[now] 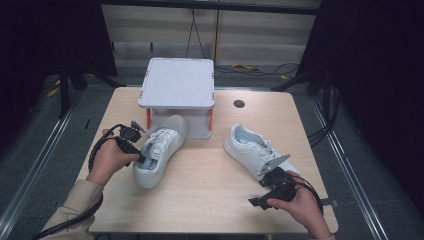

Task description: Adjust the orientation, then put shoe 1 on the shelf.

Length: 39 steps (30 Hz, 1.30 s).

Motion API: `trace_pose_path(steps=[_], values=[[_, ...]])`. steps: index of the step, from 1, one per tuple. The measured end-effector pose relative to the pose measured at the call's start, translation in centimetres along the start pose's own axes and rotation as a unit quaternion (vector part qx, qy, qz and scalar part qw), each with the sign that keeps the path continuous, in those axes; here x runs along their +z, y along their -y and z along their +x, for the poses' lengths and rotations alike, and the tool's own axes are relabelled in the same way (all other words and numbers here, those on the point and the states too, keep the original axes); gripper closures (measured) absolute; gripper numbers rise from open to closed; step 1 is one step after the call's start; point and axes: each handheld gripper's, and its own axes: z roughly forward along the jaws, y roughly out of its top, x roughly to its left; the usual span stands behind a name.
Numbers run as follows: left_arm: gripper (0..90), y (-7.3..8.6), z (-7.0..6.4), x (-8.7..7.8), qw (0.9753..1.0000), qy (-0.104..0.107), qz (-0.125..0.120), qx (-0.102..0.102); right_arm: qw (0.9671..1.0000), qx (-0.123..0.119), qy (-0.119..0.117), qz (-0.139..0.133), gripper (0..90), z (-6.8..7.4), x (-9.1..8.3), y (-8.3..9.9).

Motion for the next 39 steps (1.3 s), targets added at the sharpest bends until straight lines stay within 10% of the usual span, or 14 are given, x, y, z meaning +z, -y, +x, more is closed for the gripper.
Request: trace_pose_path(steps=[7, 13, 19, 39], values=[[51.7, 0.6, -0.6, -2.7, 0.9980, 0.010, -0.034, 0.053, 0.9997, -0.024, -0.007, 0.001, 23.3, 0.6, 0.8, -2.3], [46.5, 1.1, -2.6, -5.8, 0.9902, 0.010, -0.036, 0.135, 0.9995, -0.024, -0.009, -0.017, 22.8, -0.1, 0.5, -5.3], [46.6, 0.8, -4.2, -6.0, 0.9763, 0.024, 0.009, 0.215, 0.9993, -0.008, -0.015, -0.035, 23.3, -1.2, 0.1, -8.5], [46.6, 1.3, -4.1, -3.1, 0.9525, 0.042, 0.039, 0.299, 0.9989, -0.006, 0.009, -0.046, 63.2, -4.3, -1.4, -19.7]])
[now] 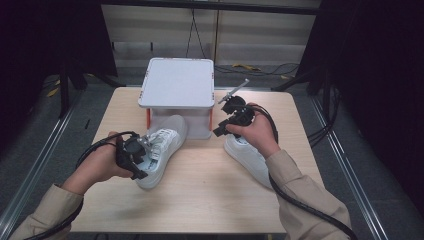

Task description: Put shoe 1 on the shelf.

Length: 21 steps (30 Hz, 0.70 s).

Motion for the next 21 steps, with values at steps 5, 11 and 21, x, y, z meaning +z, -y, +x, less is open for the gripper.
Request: trace_pose_path(steps=[5, 11, 21], values=[[48.4, -0.2, 0.2, 0.6, 0.9998, 0.015, 0.004, 0.009, 0.9999, 0.006, 0.001, -0.014, 72.1, -0.4, 0.3, -1.9], [53.9, -0.3, 0.2, 0.6, 0.9996, 0.020, 0.008, 0.020, 0.9996, 0.004, 0.008, -0.026, 77.3, -0.9, 0.4, -3.9], [70.5, -0.7, -0.2, 0.5, 0.9992, 0.036, 0.014, 0.013, 0.9991, 0.009, 0.017, -0.039, 76.7, -1.6, 0.6, -6.2]])
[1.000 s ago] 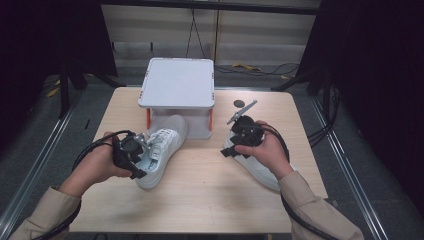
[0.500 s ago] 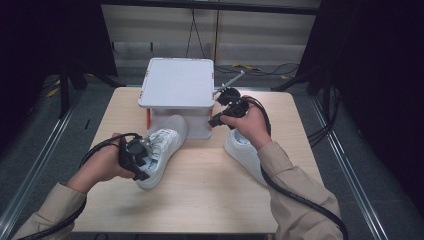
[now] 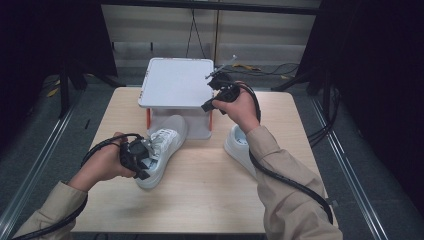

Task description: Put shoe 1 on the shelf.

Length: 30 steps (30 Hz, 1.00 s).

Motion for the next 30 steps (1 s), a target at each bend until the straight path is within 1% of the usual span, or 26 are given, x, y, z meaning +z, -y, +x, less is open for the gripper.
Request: trace_pose_path(steps=[1, 2, 3, 4, 5, 7, 9, 10, 11, 12, 14, 15, 16, 17, 18, 19, 20, 21, 22, 23, 24, 26, 27, 28, 29, 30], values=[[71.4, -0.1, -0.1, 0.1, 0.9999, 0.007, -0.010, -0.005, 1.0000, 0.002, 0.004, 0.001, 76.7, -0.1, 0.1, -0.1], [72.3, -0.1, -0.1, 0.1, 0.9999, 0.007, -0.010, -0.005, 1.0000, 0.002, 0.004, 0.001, 76.7, -0.1, 0.1, -0.1], [73.4, -0.3, -0.2, 0.0, 0.9997, 0.013, -0.014, -0.014, 1.0000, 0.005, 0.007, 0.000, 76.6, -0.3, 0.6, -0.4], [73.7, -0.8, -0.5, -0.2, 0.9995, 0.015, -0.025, -0.012, 0.9999, 0.008, 0.010, -0.004, 76.6, -0.5, 0.8, -0.6], [74.0, -0.8, -0.5, -0.2, 0.9995, 0.015, -0.025, -0.012, 0.9999, 0.008, 0.010, -0.004, 76.6, -0.5, 0.8, -0.6], [74.3, -1.5, -0.5, -0.6, 0.9993, 0.021, -0.027, -0.011, 0.9991, 0.021, 0.026, -0.027, 77.6, -1.0, 1.3, -1.0], [74.5, -2.2, -0.7, -1.3, 0.9987, 0.023, -0.044, -0.006, 0.9988, 0.026, 0.031, -0.027, 77.4, -1.1, 1.5, -1.1], [74.4, -2.6, -0.7, -1.9, 0.9984, 0.019, -0.053, -0.004, 0.9984, 0.033, 0.031, -0.033, 77.4, -1.3, 1.7, -1.2], [74.3, -2.9, -0.8, -2.2, 0.9982, 0.009, -0.059, 0.000, 0.9978, 0.046, 0.028, -0.039, 77.3, -1.5, 1.9, -1.3], [74.1, -3.3, -0.9, -2.7, 0.9982, 0.002, -0.060, 0.008, 0.9976, 0.049, 0.029, -0.039, 76.8, -1.6, 2.2, -1.3], [73.9, -3.9, -0.9, -3.0, 0.9983, -0.010, -0.058, 0.005, 0.9975, 0.046, 0.040, -0.036, 76.0, -1.6, 2.8, -1.5], [73.8, -4.1, -0.9, -3.0, 0.9981, -0.015, -0.059, 0.003, 0.9974, 0.047, 0.040, -0.037, 75.2, -1.6, 3.0, -1.6], [73.8, -4.3, -0.8, -3.1, 0.9981, -0.022, -0.057, 0.008, 0.9974, 0.050, 0.038, -0.036, 74.9, -1.6, 3.2, -1.7], [73.8, -4.5, -0.7, -3.1, 0.9979, -0.028, -0.058, 0.004, 0.9975, 0.047, 0.038, -0.036, 74.1, -1.7, 3.6, -1.7], [73.7, -4.6, -0.6, -3.1, 0.9977, -0.031, -0.059, 0.008, 0.9975, 0.049, 0.037, -0.035, 74.4, -1.7, 3.7, -1.7], [73.7, -4.7, -0.3, -3.1, 0.9977, -0.034, -0.059, 0.006, 0.9975, 0.049, 0.037, -0.035, 74.4, -1.7, 3.7, -1.7], [73.6, -4.8, 0.1, -3.1, 0.9974, -0.035, -0.063, 0.004, 0.9973, 0.050, 0.037, -0.040, 74.5, -1.8, 3.7, -1.7], [73.4, -4.9, 0.4, -3.1, 0.9969, -0.041, -0.066, 0.008, 0.9973, 0.049, 0.035, -0.042, 74.6, -1.8, 3.8, -1.7], [73.3, -5.0, 0.8, -3.1, 0.9971, -0.030, -0.069, 0.005, 0.9972, 0.051, 0.033, -0.044, 74.6, -1.9, 3.8, -1.7], [73.3, -5.1, 1.3, -3.1, 0.9964, -0.028, -0.080, -0.002, 0.9969, 0.055, 0.033, -0.046, 74.8, -2.0, 3.8, -1.7], [72.9, -5.2, 1.7, -3.0, 0.9961, -0.035, -0.081, -0.002, 0.9969, 0.053, 0.033, -0.048, 75.5, -2.0, 3.9, -1.7], [72.8, -5.3, 2.3, -2.6, 0.9958, -0.045, -0.079, 0.002, 0.9969, 0.052, 0.034, -0.048, 75.8, -2.0, 3.9, -1.7], [72.6, -5.3, 2.6, -2.1, 0.9963, -0.049, -0.070, -0.003, 0.9969, 0.051, 0.033, -0.050, 76.0, -2.0, 3.9, -1.6], [72.6, -5.3, 3.0, -1.6, 0.9968, -0.049, -0.063, 0.000, 0.9965, 0.054, 0.032, -0.056, 76.8, -2.1, 3.9, -1.5], [72.6, -5.2, 3.2, -1.1, 0.9968, -0.050, -0.063, -0.003, 0.9965, 0.054, 0.032, -0.056, 76.8, -2.1, 3.9, -1.5], [72.8, -5.0, 3.7, -0.7, 0.9970, -0.046, -0.059, -0.020, 0.9961, 0.059, 0.029, -0.060, 76.9, -2.2, 3.9, -1.4]])
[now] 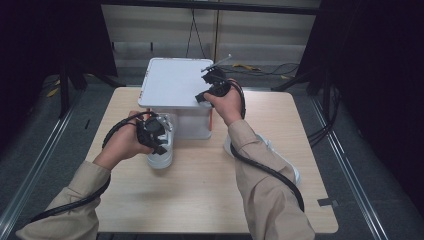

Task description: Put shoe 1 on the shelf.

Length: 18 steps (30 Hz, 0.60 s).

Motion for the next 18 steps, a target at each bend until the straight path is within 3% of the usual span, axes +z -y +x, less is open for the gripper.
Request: trace_pose_path(steps=[2, 6, 8, 12, 16, 18], values=[[72.8, 0.3, 0.2, 0.3, 0.9999, 0.001, -0.012, -0.004, 1.0000, 0.004, 0.001, -0.005, 78.4, -0.1, -0.1, 0.2], [70.6, 0.5, 0.0, 0.5, 0.9999, -0.001, -0.003, -0.014, 0.9998, -0.004, 0.017, -0.011, 78.7, -0.1, 0.0, 0.3], [69.4, 0.5, -0.4, 0.0, 0.9998, -0.016, -0.009, -0.010, 0.9996, -0.013, 0.024, -0.009, 79.8, 0.1, -0.1, 0.4], [64.9, 0.4, -0.9, -0.9, 0.9994, -0.024, -0.021, -0.014, 0.9996, -0.013, 0.024, -0.011, 79.9, 0.1, 0.0, 0.4], [69.9, 0.1, -2.0, -2.2, 0.9995, -0.013, -0.028, -0.003, 0.9995, -0.007, 0.025, -0.016, 79.8, 0.1, 0.0, 0.5], [77.2, -0.1, -2.8, -2.4, 0.9998, -0.008, -0.017, 0.003, 0.9995, -0.007, 0.025, -0.017, 79.8, 0.1, 0.0, 0.5]])
